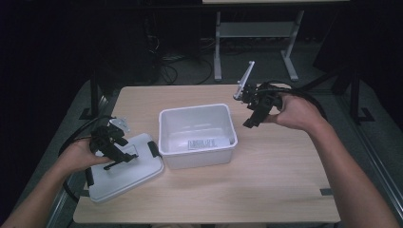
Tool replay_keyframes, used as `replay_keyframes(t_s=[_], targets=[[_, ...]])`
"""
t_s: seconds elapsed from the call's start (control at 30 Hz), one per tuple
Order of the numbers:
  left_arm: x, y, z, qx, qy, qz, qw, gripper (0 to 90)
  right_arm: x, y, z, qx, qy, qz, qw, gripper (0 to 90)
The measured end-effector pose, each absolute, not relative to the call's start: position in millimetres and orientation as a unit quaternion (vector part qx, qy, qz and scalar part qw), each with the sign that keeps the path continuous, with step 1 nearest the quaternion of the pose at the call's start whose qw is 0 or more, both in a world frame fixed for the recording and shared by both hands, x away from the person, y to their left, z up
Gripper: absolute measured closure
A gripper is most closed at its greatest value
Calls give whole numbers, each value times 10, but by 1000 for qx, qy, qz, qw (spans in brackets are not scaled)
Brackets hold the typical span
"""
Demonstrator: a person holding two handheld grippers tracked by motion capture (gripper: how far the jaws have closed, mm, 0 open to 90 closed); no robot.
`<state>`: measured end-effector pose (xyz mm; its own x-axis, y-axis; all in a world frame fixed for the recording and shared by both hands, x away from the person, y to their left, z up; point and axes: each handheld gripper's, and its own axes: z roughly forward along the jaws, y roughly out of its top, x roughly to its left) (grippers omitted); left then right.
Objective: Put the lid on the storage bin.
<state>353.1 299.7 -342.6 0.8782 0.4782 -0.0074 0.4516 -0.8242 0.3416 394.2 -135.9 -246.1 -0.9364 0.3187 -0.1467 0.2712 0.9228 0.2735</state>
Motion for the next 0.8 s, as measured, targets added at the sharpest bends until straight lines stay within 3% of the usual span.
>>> replay_keyframes(t_s=[0.8], targets=[[3497, 3038, -3594, 957, 245, 40, 148, 324, 3868, -1940, -2737, 218, 960, 148, 89, 301]])
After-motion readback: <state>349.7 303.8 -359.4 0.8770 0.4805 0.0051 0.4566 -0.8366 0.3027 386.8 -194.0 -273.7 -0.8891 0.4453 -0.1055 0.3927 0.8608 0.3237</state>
